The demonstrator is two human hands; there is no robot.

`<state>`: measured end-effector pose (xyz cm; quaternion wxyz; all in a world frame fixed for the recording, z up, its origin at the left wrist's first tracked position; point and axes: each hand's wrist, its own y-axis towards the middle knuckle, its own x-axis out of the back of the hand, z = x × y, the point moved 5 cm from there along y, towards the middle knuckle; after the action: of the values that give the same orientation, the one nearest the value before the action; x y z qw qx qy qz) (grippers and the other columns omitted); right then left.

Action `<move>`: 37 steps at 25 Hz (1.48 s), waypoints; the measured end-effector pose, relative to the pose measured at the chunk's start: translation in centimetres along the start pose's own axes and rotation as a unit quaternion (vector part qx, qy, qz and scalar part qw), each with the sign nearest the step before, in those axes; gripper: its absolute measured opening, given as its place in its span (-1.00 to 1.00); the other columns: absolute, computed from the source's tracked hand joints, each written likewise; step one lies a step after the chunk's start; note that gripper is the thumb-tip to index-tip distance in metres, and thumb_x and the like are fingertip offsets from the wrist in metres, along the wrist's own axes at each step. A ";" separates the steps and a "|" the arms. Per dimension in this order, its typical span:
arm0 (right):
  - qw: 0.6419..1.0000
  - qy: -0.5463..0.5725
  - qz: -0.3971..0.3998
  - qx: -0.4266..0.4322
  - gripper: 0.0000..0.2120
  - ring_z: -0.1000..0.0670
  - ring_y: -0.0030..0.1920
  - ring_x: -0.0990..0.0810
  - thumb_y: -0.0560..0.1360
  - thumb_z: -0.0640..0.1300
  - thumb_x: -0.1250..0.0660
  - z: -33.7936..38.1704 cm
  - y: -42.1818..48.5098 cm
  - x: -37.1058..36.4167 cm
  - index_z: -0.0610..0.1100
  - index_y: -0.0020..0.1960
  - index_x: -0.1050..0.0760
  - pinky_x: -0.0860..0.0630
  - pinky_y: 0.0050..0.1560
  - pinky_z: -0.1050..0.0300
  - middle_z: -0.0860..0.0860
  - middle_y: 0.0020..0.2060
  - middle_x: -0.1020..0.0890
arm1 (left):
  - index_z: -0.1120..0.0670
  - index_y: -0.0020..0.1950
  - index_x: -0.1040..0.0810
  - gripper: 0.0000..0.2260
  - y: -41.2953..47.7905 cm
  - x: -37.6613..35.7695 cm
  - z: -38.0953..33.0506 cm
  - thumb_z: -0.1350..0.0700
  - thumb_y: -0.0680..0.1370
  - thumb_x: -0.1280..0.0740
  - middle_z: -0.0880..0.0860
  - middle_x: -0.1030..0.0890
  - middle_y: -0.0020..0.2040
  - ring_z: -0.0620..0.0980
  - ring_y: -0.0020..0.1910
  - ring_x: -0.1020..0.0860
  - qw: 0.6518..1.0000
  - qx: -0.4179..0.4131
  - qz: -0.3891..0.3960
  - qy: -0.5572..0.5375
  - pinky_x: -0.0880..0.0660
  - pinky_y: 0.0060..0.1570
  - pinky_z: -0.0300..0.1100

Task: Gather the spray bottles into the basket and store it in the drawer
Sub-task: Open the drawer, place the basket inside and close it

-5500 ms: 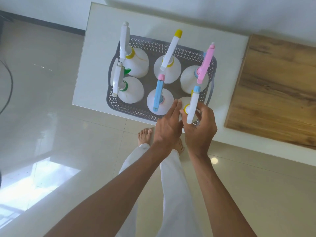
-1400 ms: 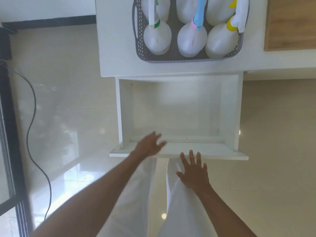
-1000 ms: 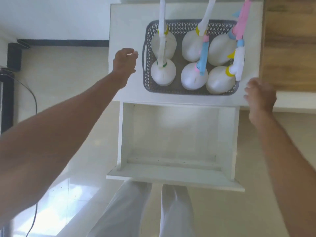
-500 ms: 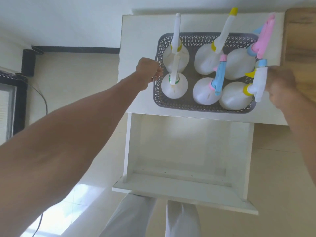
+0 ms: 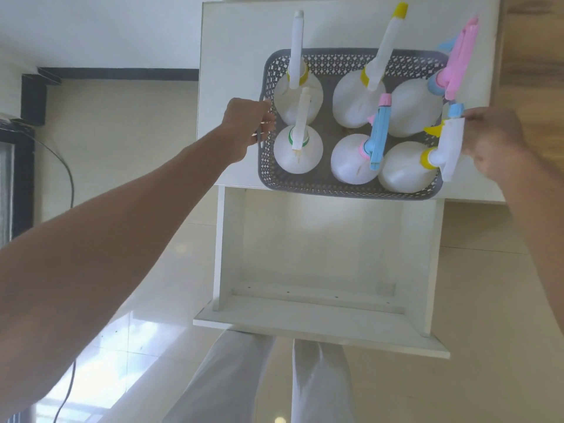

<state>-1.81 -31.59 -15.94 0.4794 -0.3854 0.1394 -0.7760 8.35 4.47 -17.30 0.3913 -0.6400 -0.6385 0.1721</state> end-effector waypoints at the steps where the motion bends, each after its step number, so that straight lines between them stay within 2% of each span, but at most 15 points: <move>1: 1.000 0.006 0.002 -0.001 -0.77 0.02 -0.22 -0.56 0.52 -0.39 -0.39 -0.5 -0.5 0.0 -0.12 -0.23 -0.54 -0.59 0.15 -0.12 -0.10 -0.24 -0.67 | 0.12 -0.12 -0.58 -0.87 -0.7 0.3 0.5 0.13 0.61 -0.33 0.06 -0.63 -0.22 -0.05 -0.35 -0.58 1.000 0.003 0.002 -0.007 -0.58 -0.19 -0.21; 3: 1.000 0.019 0.008 -0.006 -0.93 -0.06 -0.15 -0.63 0.55 -0.39 -0.36 -1.6 -1.5 -0.2 -0.28 -0.01 -0.61 -0.62 0.13 -0.08 -0.14 -0.16 -0.70 | 0.11 -0.12 -0.59 -0.90 -2.3 1.0 1.8 0.19 0.58 -0.34 0.08 -0.64 -0.18 -0.03 -0.31 -0.59 0.999 0.013 0.006 -0.032 -0.58 -0.13 -0.18; 4: 1.000 0.023 0.004 -0.011 -0.85 -0.07 -0.14 -0.64 0.58 -0.37 -0.34 -2.2 -2.1 -0.2 -0.35 0.13 -0.59 -0.62 0.11 -0.04 -0.16 -0.13 -0.68 | 0.10 -0.11 -0.60 -0.91 -3.0 1.5 2.6 0.20 0.58 -0.33 0.09 -0.64 -0.14 -0.01 -0.27 -0.60 0.999 0.016 0.005 -0.041 -0.58 -0.08 -0.15; 5: 1.000 0.026 0.005 -0.015 -0.80 -0.03 -0.18 -0.62 0.60 -0.36 -0.32 -3.1 -2.8 -0.2 -0.37 0.20 -0.57 -0.63 0.02 0.03 -0.12 -0.18 -0.66 | 0.10 -0.09 -0.60 -0.91 -3.8 2.0 3.5 0.19 0.59 -0.32 0.10 -0.65 -0.12 0.01 -0.23 -0.60 0.999 0.018 0.002 -0.044 -0.59 -0.03 -0.11; 7: 0.999 0.044 0.015 -0.014 -0.82 0.06 -0.28 -0.57 0.62 -0.36 -0.28 -4.7 -4.7 -0.4 -0.30 0.18 -0.57 -0.60 -0.13 0.21 -0.01 -0.30 -0.61 | 0.13 0.00 -0.60 -0.88 -5.2 3.0 5.7 0.17 0.63 -0.27 0.08 -0.67 -0.12 0.03 -0.17 -0.61 0.999 0.021 -0.014 -0.043 -0.60 0.05 -0.06; 10: 0.996 0.080 0.035 -0.024 -0.81 0.04 -0.20 -0.56 0.63 -0.37 -0.24 -7.6 -8.1 -0.8 -0.26 0.18 -0.57 -0.60 -0.02 0.21 -0.06 -0.21 -0.60 | 0.19 0.21 -0.57 -0.79 -7.3 4.5 9.5 0.21 0.67 -0.18 0.04 -0.68 -0.13 0.01 -0.15 -0.62 0.998 0.026 -0.039 -0.033 -0.60 0.09 -0.03; 13: 0.993 0.105 0.029 -0.049 -0.80 0.03 -0.14 -0.58 0.62 -0.36 -0.27 -11.0 -11.6 -1.2 -0.21 0.18 -0.60 -0.63 -0.03 0.31 -0.07 -0.15 -0.64 | 0.17 0.20 -0.60 -0.77 -9.3 5.7 13.4 0.25 0.67 -0.16 0.04 -0.69 -0.10 -0.04 -0.16 -0.64 0.998 0.017 -0.054 -0.009 -0.63 0.02 -0.07; 17: 0.990 0.111 0.026 -0.080 -0.78 -0.08 -0.01 -0.59 0.62 -0.37 -0.26 -15.3 -15.2 -2.0 -0.16 0.15 -0.61 -0.62 0.09 0.19 -0.17 -0.06 -0.65 | 0.14 0.15 -0.62 -0.78 -11.2 6.6 18.0 0.25 0.66 -0.19 -0.03 -0.68 -0.19 -0.08 -0.23 -0.63 0.998 0.009 -0.066 0.012 -0.63 -0.04 -0.10; 20: 0.990 0.100 0.021 -0.098 -0.77 -0.06 -0.06 -0.60 0.62 -0.37 -0.26 -18.0 -16.6 -2.6 -0.23 0.20 -0.61 -0.62 0.07 0.20 -0.09 -0.13 -0.66 | 0.07 0.09 -0.64 -0.78 -12.1 6.9 20.7 0.24 0.66 -0.20 -0.10 -0.67 -0.26 -0.11 -0.25 -0.63 0.997 0.019 -0.070 0.015 -0.60 -0.10 -0.16; 23: 0.991 0.078 0.014 -0.110 -0.76 0.00 -0.12 -0.62 0.60 -0.36 -0.28 -20.1 -17.0 -3.0 -0.23 0.20 -0.63 -0.64 0.07 0.16 -0.02 -0.17 -0.68 | 0.05 0.00 -0.64 -0.77 -12.4 6.8 22.5 0.25 0.66 -0.20 -0.12 -0.68 -0.29 -0.04 -0.19 -0.65 0.997 0.030 -0.067 0.013 -0.59 -0.12 -0.19; 25: 0.991 0.067 0.010 -0.118 -0.77 -0.01 -0.11 -0.63 0.60 -0.36 -0.28 -21.4 -16.8 -3.5 -0.20 0.17 -0.64 -0.64 0.15 0.07 0.00 -0.19 -0.68 | 0.02 -0.04 -0.64 -0.75 -12.2 6.5 23.5 0.25 0.66 -0.20 -0.05 -0.69 -0.24 0.01 -0.15 -0.66 0.997 0.036 -0.063 0.009 -0.60 -0.09 -0.16; 29: 0.990 0.044 -0.004 -0.133 -0.78 -0.07 -0.03 -0.62 0.60 -0.34 -0.27 -23.7 -15.5 -4.9 -0.09 0.06 -0.62 -0.58 0.33 -0.17 -0.12 -0.10 -0.68 | -0.03 -0.10 -0.64 -0.70 -11.2 5.6 25.5 0.25 0.66 -0.19 0.00 -0.70 -0.18 -0.02 -0.17 -0.67 0.997 0.050 -0.054 0.006 -0.63 -0.01 -0.10; 31: 0.990 0.020 -0.004 -0.140 -0.78 -0.07 -0.02 -0.63 0.59 -0.32 -0.28 -25.1 -14.3 -5.7 -0.11 0.08 -0.64 -0.58 0.33 -0.20 -0.14 -0.05 -0.69 | 0.02 -0.02 -0.66 -0.72 -10.0 4.9 26.8 0.26 0.66 -0.19 0.02 -0.71 -0.15 -0.02 -0.14 -0.66 0.996 0.069 -0.056 -0.004 -0.62 0.02 -0.11; 34: 0.988 -0.013 0.002 -0.153 -0.75 -0.08 0.01 -0.67 0.58 -0.31 -0.27 -27.2 -12.3 -7.3 -0.17 0.16 -0.66 -0.58 0.33 -0.20 -0.18 0.05 -0.73 | 0.20 0.24 -0.61 -0.75 -7.8 4.1 29.0 0.27 0.66 -0.19 0.10 -0.69 -0.06 -0.02 -0.12 -0.65 0.993 0.101 -0.064 -0.005 -0.61 0.07 -0.12; 37: 0.987 -0.049 0.002 -0.150 -0.74 -0.10 0.05 -0.70 0.55 -0.29 -0.28 -28.8 -10.0 -8.9 -0.14 0.15 -0.67 -0.59 0.32 -0.15 -0.16 0.04 -0.74 | 0.23 0.29 -0.57 -0.74 -5.3 3.0 31.2 0.27 0.67 -0.18 0.08 -0.68 -0.10 -0.05 -0.16 -0.64 0.991 0.120 -0.050 -0.009 -0.60 0.01 -0.18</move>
<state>-27.06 -23.44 -33.34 0.4243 -0.4903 0.2316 -0.7252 -17.34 15.48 -32.39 0.4677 -0.5540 -0.6481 0.2330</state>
